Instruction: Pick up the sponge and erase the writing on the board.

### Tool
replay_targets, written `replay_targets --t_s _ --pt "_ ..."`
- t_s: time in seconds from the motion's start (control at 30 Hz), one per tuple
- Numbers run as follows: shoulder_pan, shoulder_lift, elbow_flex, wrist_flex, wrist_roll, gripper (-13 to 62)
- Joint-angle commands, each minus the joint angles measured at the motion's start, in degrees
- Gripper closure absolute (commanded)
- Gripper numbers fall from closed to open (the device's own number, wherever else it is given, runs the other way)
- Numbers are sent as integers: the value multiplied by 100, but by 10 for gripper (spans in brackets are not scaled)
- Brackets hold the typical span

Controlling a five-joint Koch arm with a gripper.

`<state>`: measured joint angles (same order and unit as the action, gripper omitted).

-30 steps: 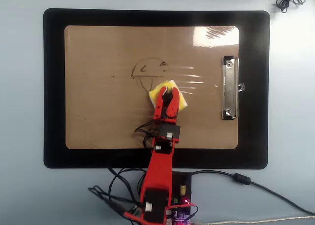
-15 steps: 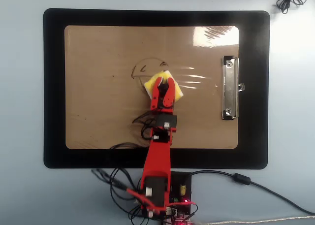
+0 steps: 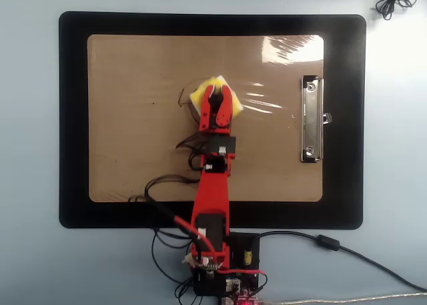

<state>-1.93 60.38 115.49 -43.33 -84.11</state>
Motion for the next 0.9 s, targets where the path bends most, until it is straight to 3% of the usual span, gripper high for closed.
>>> replay_targets --t_s 0.0,0.07,0.23,0.3,0.4,0.5,0.57,0.67,0.77,0.87 --pt "-97 -967 -826 -44 -185 570" --pt "-105 -800 -580 -44 -185 570" --pt "-334 2725 3261 26 -229 570" --pt "-308 2558 3243 62 -220 570" --pt "-149 791 1230 35 -176 571" --pt "79 -1354 -1740 141 -167 571" --pt "70 -1187 -1301 132 -158 571" --pt "-53 1204 1661 123 -176 570" --pt "-70 2584 3103 141 -193 571" --pt "-62 1925 2399 132 -185 570"
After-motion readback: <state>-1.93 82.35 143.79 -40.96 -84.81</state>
